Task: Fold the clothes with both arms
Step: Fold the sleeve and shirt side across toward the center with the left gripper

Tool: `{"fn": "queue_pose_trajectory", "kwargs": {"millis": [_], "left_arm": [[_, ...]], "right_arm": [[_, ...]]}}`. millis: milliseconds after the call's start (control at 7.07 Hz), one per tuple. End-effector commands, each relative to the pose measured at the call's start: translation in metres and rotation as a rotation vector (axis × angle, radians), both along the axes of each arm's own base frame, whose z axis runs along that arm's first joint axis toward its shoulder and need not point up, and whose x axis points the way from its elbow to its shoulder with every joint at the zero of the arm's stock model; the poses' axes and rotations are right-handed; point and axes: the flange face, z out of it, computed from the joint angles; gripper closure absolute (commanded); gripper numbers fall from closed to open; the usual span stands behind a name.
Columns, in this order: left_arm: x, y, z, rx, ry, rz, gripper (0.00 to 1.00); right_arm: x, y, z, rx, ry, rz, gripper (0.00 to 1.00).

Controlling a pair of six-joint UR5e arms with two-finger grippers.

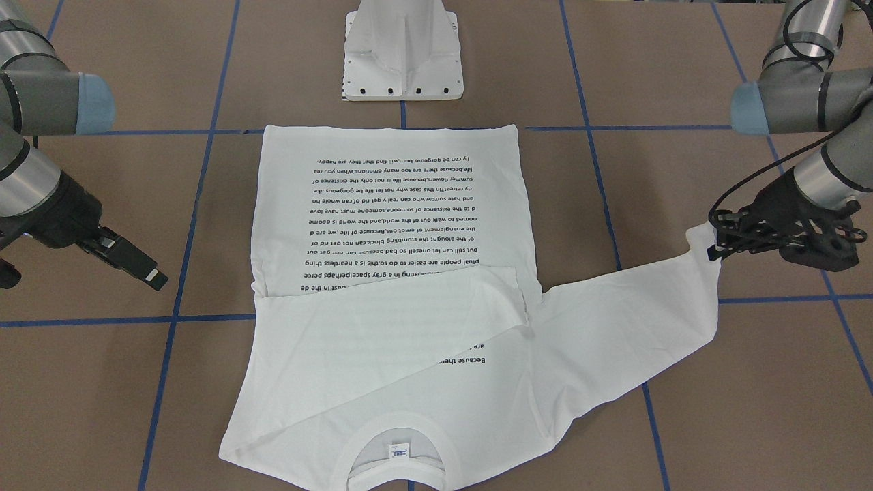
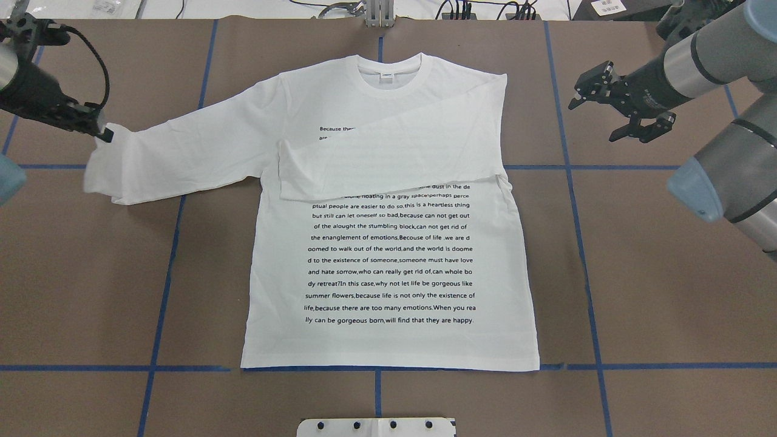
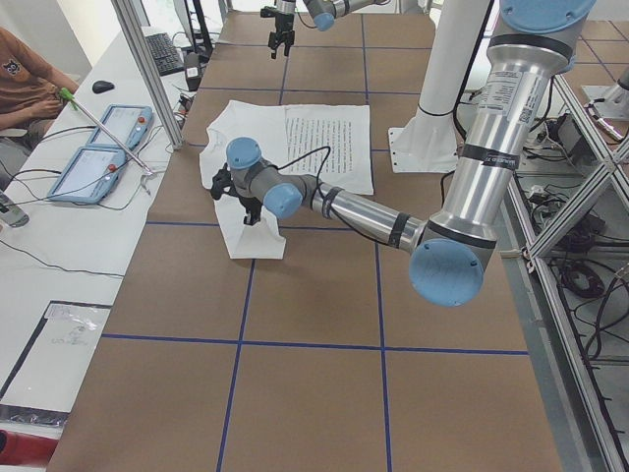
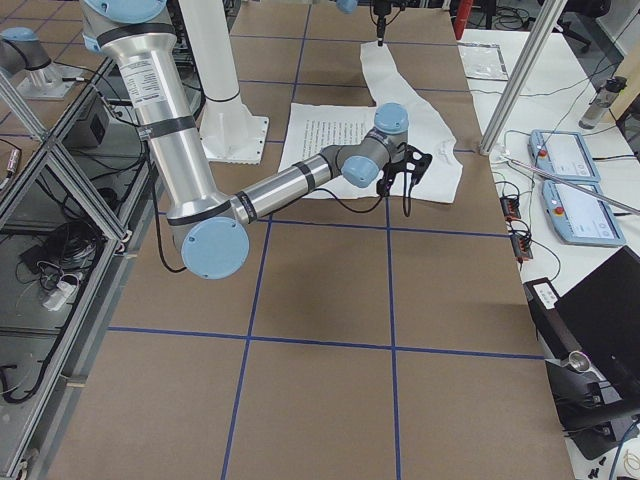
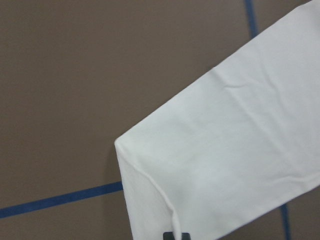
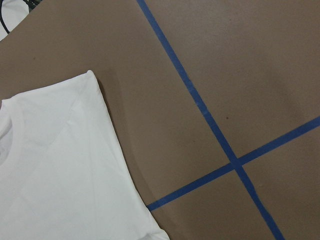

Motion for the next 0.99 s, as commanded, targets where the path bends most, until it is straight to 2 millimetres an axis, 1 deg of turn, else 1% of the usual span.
{"fn": "queue_pose_trajectory", "kwargs": {"millis": [0,141,283,424,565,707,848], "left_arm": [[0.121,0.025,-0.139,-0.106,0.129,0.024,1.00],[0.143,0.014,-0.197,-0.141,0.192,-0.006,1.00],[0.158,0.018,-0.235,-0.131,0.266,-0.046,1.00],[0.203,0.022,-0.271,-0.087,0.335,-0.104,1.00],[0.252,0.002,-0.304,-0.108,0.383,-0.162,1.00],[0.300,-0.005,-0.331,-0.102,0.447,-0.236,1.00],[0.326,-0.005,-0.338,-0.085,0.463,-0.269,1.00]], "right_arm": [[0.071,0.006,0.055,0.051,0.025,-0.046,0.01],[0.089,0.016,0.082,0.084,0.054,-0.078,0.01],[0.101,0.021,0.095,0.078,0.065,-0.071,0.01],[0.104,0.025,0.098,0.075,0.067,-0.069,0.01],[0.106,0.026,0.098,0.077,0.066,-0.067,0.01],[0.107,0.030,0.097,0.079,0.067,-0.066,0.01],[0.108,0.033,0.091,0.091,0.061,-0.066,0.01]]}}
